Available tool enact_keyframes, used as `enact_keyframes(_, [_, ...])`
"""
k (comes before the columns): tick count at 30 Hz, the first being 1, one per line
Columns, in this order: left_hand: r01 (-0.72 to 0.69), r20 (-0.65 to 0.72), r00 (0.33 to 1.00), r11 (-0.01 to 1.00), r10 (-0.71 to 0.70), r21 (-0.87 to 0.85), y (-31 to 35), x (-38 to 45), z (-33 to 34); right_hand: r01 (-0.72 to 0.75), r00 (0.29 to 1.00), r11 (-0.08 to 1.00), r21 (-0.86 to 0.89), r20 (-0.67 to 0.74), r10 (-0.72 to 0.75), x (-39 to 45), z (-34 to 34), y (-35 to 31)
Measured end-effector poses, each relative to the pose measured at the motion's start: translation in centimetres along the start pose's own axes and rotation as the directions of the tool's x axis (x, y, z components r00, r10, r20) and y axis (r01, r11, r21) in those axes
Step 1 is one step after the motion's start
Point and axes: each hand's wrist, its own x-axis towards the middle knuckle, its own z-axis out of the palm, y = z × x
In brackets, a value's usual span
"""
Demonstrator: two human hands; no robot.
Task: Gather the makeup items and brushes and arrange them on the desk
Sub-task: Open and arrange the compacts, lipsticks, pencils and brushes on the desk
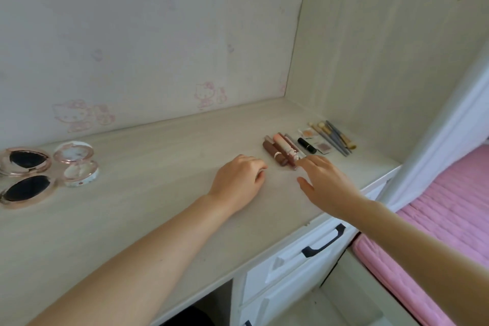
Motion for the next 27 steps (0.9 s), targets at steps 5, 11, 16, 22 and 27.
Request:
enact_keyframes(5, [-0.009, -0.002, 1.000, 1.000, 0.009, -0.007, 0.5, 2.3, 0.6, -0.014, 1.000, 1.000, 0.012, 0.002, 0.014, 0.9, -0.3, 1.6])
enact_keyframes(11, [-0.052, -0.034, 0.998, 0.998, 0.051, -0.041, 1.7, 6.6, 1.3, -0.117, 0.993, 0.993, -0.016, -0.003, 0.117, 2.9, -1.5, 4.5])
enact_keyframes(16, [0.008, 0.023, 1.000, 0.995, -0.005, -0.102, 2.2, 11.5, 3.1, -0.200, 0.979, 0.980, 0.003, 0.051, 0.199, 5.8, -2.1, 7.4])
enact_keyframes(22, [0.148, 0.171, 0.977, 0.983, -0.128, -0.112, 1.6, 17.3, 5.7, -0.314, 0.947, 0.949, 0.020, 0.081, 0.312, 10.3, -1.1, 9.7])
enact_keyframes(27, [0.163, 0.285, 0.946, 0.987, -0.154, -0.007, 1.7, 20.8, 7.7, -0.341, 0.931, 0.940, 0.016, 0.143, 0.336, 13.6, 0.9, 10.4])
